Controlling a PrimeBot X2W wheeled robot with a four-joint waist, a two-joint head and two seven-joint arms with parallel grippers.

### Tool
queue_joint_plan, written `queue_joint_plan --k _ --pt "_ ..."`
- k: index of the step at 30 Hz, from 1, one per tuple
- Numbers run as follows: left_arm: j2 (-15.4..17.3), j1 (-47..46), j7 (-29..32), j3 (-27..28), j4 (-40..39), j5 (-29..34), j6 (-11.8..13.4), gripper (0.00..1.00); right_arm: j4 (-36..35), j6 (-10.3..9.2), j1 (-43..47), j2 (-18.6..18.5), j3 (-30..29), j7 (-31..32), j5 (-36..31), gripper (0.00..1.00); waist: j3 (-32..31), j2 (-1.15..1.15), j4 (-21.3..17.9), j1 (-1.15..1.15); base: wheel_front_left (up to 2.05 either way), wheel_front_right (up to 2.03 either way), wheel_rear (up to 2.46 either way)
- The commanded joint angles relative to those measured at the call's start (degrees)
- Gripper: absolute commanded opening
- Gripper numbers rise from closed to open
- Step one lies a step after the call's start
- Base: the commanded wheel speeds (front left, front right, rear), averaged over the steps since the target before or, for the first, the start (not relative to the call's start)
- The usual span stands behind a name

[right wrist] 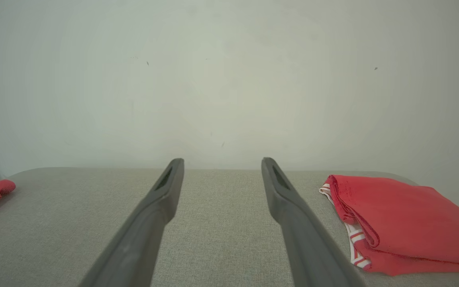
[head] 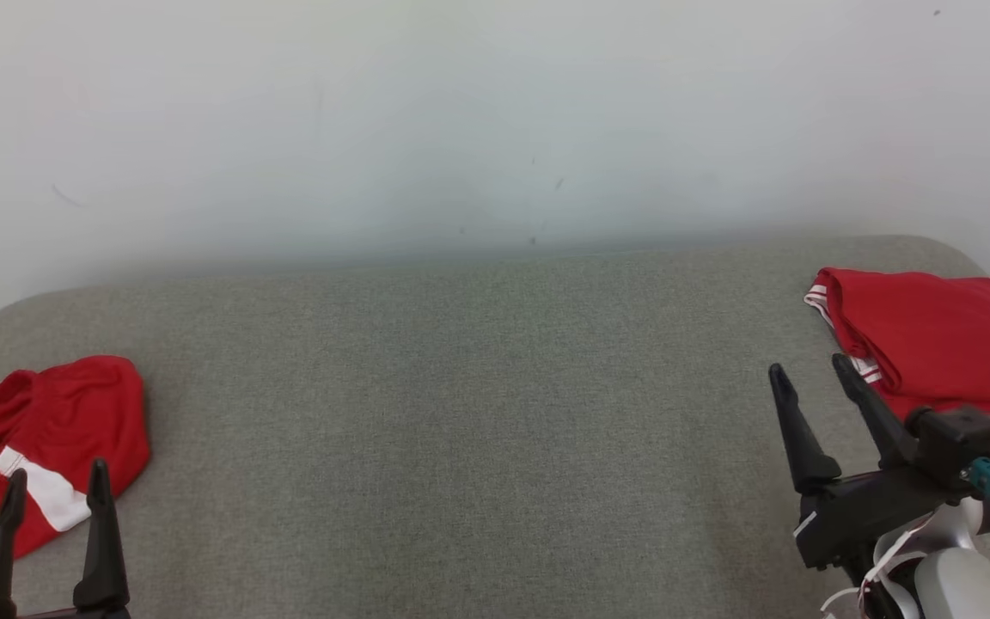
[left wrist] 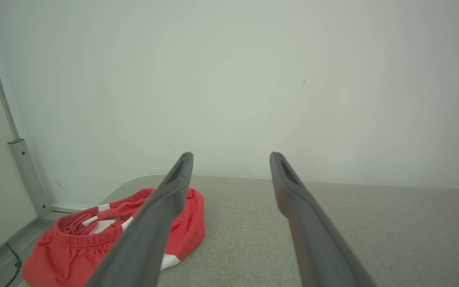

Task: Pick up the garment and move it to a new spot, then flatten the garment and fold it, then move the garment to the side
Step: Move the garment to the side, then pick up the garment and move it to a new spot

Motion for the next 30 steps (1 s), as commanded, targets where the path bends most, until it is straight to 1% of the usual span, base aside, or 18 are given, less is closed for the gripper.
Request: queue_joint_plan --k 1,9,14,21,28,30 --pt "0.58 0.59 0.3 0.22 0.19 -0.04 0.22 1.0 -0.71 -0.13 0.63 0.35 -0.48 0.31 -0.45 1.0 0.06 0.0 -0.17 0.0 0.0 0.0 0.0" --pt "2.21 1.12 2.04 0.28 0.36 1.32 0.99 1.0 -6.65 -0.13 4.31 3.0 -4.38 3.35 -2.77 1.0 0.0 0.0 -0.44 0.0 0.0 0.0 0.0" --pt "3.47 1.21 3.88 -0.35 0.36 2.3 1.31 1.0 -8.83 -0.13 6.58 4.04 -6.3 6.35 -3.23 1.0 0.06 0.0 -0.3 0.0 0.0 0.0 0.0" --pt "3.62 1.02 4.74 -1.19 -0.6 1.96 1.09 1.0 -10.42 -0.13 8.47 4.74 -6.78 8.77 -1.94 1.0 0.31 0.0 -0.3 0.0 0.0 0.0 0.0" --pt "3.57 0.18 4.32 -1.22 -0.71 1.15 1.31 1.0 -11.13 -0.13 8.92 4.94 -7.31 8.72 -2.03 1.0 0.33 0.0 -0.51 0.0 0.0 0.0 0.0" --pt "3.36 0.08 3.96 -0.94 -0.74 1.11 1.71 1.0 -11.37 -0.13 8.89 4.94 -7.4 8.64 -2.38 1.0 0.3 0.0 -0.57 0.0 0.0 0.0 0.0"
